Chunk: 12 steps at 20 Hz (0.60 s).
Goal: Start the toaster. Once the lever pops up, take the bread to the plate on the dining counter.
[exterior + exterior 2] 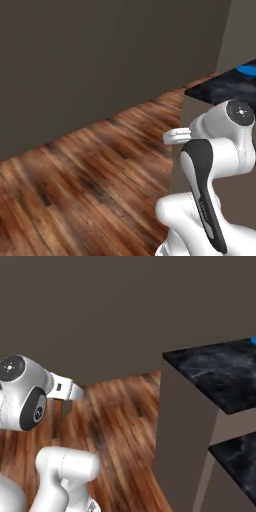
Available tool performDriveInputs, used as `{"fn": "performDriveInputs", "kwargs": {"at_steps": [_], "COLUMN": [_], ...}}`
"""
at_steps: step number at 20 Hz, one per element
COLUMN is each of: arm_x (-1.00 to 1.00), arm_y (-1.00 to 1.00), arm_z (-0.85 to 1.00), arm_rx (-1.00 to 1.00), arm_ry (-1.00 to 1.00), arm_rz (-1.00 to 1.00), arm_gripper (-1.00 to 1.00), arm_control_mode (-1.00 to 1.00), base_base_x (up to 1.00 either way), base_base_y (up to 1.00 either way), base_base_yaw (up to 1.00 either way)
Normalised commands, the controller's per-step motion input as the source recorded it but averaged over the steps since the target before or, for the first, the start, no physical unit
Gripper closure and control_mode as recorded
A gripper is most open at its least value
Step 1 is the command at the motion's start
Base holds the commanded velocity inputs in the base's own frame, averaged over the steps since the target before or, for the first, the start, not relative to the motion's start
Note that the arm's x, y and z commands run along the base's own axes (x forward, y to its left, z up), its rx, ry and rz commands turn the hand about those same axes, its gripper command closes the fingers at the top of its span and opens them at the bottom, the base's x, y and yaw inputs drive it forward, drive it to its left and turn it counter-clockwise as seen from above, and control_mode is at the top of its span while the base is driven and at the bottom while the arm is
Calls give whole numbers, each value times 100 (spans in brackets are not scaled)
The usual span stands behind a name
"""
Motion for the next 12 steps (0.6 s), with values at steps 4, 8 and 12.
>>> {"fn": "performDriveInputs", "kwargs": {"at_steps": [4, 8, 12], "arm_x": [0, 0, 0], "arm_y": [0, 0, 0], "arm_z": [0, 0, 0], "arm_rx": [0, 0, 0], "arm_ry": [0, 0, 0], "arm_rz": [0, 0, 0], "arm_gripper": [100, 100, 100], "arm_control_mode": [100, 100, 100], "base_base_x": [100, 100, 100], "base_base_y": [90, 80, 83], "base_base_yaw": [0, -13, -34]}}
